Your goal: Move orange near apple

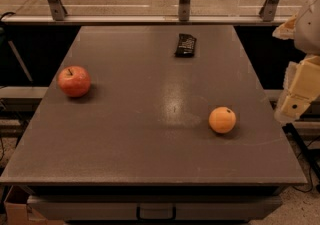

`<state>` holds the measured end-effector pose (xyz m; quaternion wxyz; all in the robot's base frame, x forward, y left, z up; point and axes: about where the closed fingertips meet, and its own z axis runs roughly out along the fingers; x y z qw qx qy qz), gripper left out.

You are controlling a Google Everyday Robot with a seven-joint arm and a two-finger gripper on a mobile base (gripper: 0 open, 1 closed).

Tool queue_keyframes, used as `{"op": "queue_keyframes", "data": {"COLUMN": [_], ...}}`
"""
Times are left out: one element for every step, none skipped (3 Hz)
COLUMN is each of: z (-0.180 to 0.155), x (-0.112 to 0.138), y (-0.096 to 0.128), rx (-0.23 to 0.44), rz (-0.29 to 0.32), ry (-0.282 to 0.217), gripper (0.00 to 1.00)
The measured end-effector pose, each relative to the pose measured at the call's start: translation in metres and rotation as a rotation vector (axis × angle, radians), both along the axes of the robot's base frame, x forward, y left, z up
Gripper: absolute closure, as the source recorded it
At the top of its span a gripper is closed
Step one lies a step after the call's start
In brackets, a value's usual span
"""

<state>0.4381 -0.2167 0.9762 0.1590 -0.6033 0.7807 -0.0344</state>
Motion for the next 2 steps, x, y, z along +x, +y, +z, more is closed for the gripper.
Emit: {"op": "queue_keyframes", "data": {"z": [0.000, -0.018], "x": [0.000, 0.002], "y": [0.000, 0.015], "rx": [0.000, 0.042], "rz": [0.000, 0.047], "ry": [0.000, 0.007], "gripper": [0.00, 0.00]}}
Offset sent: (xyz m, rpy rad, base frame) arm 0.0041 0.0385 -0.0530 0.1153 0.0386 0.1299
